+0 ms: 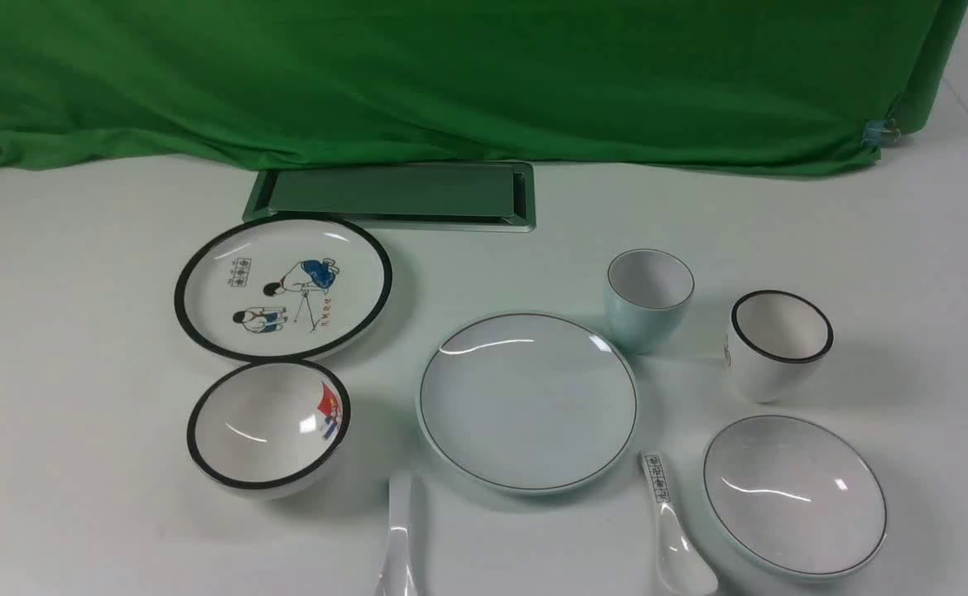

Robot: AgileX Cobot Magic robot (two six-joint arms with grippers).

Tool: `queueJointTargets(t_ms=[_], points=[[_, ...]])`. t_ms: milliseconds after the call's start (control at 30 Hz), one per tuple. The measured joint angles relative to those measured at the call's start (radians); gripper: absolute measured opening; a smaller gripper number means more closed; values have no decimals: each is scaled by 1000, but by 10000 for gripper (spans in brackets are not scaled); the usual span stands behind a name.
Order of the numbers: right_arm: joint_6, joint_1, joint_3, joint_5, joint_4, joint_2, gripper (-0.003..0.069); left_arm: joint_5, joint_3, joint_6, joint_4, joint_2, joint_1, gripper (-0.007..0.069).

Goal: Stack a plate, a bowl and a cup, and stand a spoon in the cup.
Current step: Use the right arm to grab a blue rice bowl

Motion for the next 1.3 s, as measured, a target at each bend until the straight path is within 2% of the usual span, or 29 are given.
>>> queueJointTargets(t_ms=[1167,1300], points=[[0,0,0,0,0,0,242,0,0,0,0,0,0,-29],[-45,0,0,0,-2,0,242,0,0,1,0,0,0,-29]])
